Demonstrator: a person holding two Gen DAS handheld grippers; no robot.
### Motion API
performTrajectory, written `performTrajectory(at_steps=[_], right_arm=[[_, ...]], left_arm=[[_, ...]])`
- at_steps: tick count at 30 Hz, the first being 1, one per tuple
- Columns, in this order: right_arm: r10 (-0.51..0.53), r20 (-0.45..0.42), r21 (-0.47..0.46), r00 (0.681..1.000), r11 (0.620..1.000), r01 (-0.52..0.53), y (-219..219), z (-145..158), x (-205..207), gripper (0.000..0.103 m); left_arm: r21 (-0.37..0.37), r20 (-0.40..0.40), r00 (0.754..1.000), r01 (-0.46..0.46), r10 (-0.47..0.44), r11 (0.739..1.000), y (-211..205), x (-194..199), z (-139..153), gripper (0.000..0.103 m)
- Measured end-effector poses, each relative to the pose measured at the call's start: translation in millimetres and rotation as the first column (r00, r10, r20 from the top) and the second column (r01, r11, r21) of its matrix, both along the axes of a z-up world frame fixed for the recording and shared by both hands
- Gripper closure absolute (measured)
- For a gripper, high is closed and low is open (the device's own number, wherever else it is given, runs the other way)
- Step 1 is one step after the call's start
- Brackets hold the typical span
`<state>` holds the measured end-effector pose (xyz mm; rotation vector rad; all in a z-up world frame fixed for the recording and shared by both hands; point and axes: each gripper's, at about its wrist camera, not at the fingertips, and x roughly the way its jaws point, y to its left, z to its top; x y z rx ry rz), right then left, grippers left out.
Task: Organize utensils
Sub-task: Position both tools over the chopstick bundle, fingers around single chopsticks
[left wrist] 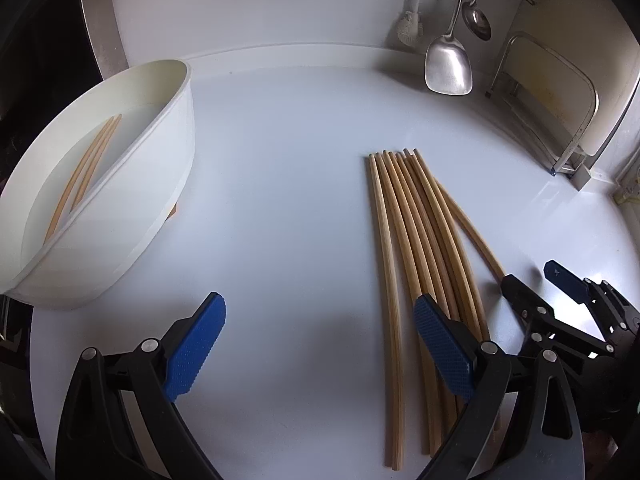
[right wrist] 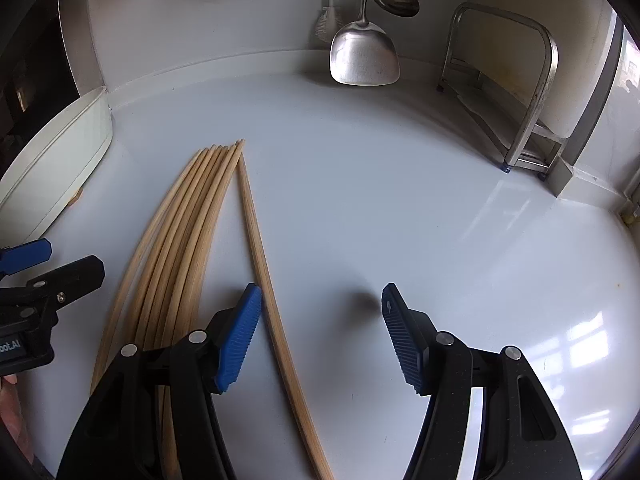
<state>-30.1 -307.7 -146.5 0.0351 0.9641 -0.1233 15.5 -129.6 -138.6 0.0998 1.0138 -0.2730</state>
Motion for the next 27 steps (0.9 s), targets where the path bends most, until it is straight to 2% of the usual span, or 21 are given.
performTrajectory(at_steps=[3, 7, 20, 24, 27], right_arm=[[0.023, 0.026, 0.005, 0.999, 1.000, -0.023, -1.4, 3.5, -1.0, 0.043], [0.042, 0.020, -0.007, 0.999, 0.999, -0.042, 2.2, 0.8, 2.1, 0.043], [0.057, 0.013, -0.004, 0.998, 0.998, -0.057, 2.7, -4.0, 5.8, 0.043], [0.085, 0.009, 0.013, 0.996, 0.996, -0.085, 5.0, -4.6, 6.5, 0.047], [0.119, 0.006, 0.014, 0.993, 0.993, -0.119, 10.1, -3.5, 7.7, 0.056]], left_arm=[[0.006, -0.010, 1.000, 0.000, 0.000, 1.000, -1.5, 3.4, -6.3, 0.010], [0.033, -0.015, 1.000, -0.005, 0.006, 0.999, -3.6, 5.6, -13.8, 0.010], [0.057, -0.032, 0.999, -0.024, 0.026, 0.998, -7.8, 12.4, -23.7, 0.007], [0.046, -0.035, 0.999, -0.034, 0.035, 0.998, -8.2, 15.0, -24.6, 0.007], [0.046, -0.032, 0.999, -0.038, 0.040, 0.998, -9.6, 15.3, -24.5, 0.007]])
